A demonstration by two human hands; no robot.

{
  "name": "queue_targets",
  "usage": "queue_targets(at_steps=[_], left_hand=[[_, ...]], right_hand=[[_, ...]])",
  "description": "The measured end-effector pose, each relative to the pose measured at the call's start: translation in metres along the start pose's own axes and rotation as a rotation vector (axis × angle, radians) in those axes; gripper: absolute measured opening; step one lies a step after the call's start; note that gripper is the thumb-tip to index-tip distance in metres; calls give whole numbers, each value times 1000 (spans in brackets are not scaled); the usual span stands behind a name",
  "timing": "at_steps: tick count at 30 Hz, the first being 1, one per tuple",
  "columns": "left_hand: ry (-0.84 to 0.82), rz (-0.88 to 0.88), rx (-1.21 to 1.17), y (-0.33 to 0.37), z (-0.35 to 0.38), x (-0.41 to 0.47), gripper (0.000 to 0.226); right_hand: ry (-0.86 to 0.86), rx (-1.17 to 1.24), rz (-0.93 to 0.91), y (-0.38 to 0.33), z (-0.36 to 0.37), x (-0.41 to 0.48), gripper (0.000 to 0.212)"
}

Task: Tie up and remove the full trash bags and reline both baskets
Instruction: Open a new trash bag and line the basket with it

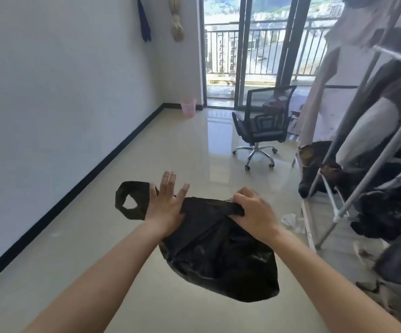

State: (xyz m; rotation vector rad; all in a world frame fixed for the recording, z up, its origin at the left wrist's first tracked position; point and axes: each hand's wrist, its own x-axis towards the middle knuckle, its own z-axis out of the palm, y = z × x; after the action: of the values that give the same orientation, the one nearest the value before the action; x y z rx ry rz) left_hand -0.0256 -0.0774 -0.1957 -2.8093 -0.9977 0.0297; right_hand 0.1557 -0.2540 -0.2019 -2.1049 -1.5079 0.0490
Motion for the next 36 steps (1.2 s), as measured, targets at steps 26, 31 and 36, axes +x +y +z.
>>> queue_targets(at_steps=[26,31,36], left_hand=[[341,73,-55,-315,16,611,29],[354,179,26,-346,50,755,61],[147,88,-10,-376,56,919,58]], right_hand=[[-46,-232,303,89,99,684,15],[31,-217,353,162,128,811,16],[15,-181,377,223,145,959,12]])
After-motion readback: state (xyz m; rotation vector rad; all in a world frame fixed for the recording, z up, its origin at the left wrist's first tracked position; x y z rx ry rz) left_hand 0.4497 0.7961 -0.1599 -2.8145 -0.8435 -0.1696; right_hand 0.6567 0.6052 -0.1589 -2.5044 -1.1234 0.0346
